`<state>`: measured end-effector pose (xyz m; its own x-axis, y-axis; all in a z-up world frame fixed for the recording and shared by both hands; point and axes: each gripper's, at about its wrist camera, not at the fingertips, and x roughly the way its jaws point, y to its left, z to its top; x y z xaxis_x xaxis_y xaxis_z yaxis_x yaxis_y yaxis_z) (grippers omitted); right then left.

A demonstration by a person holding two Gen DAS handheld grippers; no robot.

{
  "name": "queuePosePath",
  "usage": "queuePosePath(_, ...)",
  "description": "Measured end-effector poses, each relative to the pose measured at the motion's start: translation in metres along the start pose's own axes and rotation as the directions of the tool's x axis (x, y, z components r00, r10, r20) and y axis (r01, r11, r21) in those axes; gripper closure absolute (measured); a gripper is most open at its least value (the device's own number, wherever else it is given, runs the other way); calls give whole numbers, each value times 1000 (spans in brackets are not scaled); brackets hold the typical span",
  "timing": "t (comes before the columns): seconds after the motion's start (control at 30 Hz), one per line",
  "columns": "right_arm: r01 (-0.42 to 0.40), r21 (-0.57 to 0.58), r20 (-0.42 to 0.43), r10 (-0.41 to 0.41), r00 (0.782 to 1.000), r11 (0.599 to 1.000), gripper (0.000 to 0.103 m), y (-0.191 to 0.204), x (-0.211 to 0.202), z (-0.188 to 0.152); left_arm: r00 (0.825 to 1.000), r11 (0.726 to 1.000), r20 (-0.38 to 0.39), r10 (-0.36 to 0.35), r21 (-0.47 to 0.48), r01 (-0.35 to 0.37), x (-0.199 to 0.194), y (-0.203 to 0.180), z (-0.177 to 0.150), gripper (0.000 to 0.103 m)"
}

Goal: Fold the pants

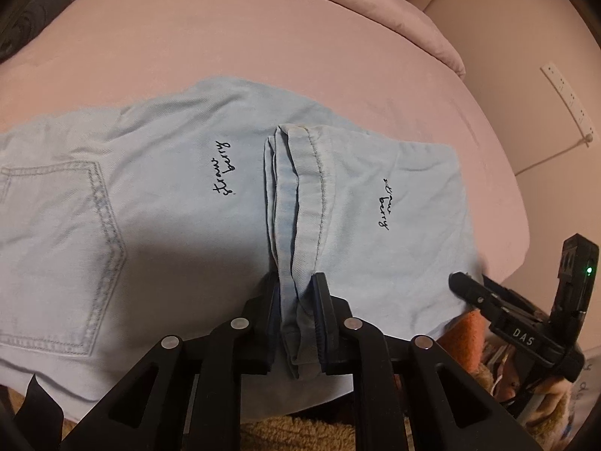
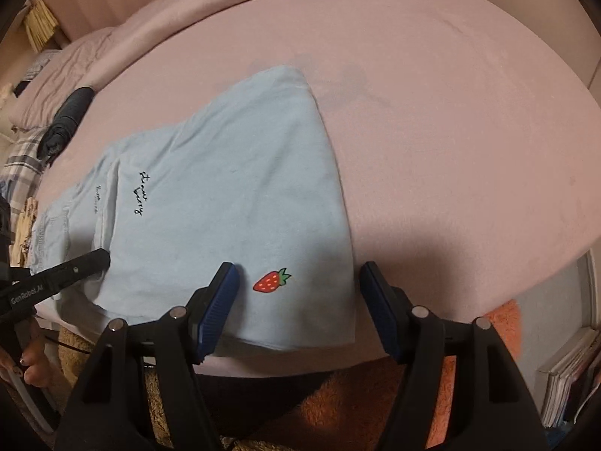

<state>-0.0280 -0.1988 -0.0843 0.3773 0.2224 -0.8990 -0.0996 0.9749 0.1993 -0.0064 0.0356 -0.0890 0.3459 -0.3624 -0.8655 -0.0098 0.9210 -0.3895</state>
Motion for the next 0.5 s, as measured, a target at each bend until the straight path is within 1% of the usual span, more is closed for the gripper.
queuePosePath(0.13, 11, -14, -2, -11, 1000, 1000, 35, -1, 1, 0, 1000, 1000, -3, 27, 13, -27, -4, -5, 1, 82)
queuePosePath(0.23, 23, -24, 1, -23, 1000, 999, 34, 3, 1, 0, 997, 996, 9, 79, 36, -80, -13, -11, 3, 82)
queuePosePath(0.33, 20, -23, 1, -20, 1000, 1000, 34, 4, 2, 1, 997, 996, 31, 71, 52, -73, -22, -16, 4, 82)
queuePosePath(0.43, 23, -26, 3, -23, 1000, 999, 32, 5, 4, 0, 995, 994, 65, 75, 76, -80, -31, -25, 4, 82)
queuePosePath(0.5, 30, -32, 5, -30, 1000, 999, 31, 10, 4, -4, 996, 995, 81, 44, 89, -51, -34, -30, 3, 82)
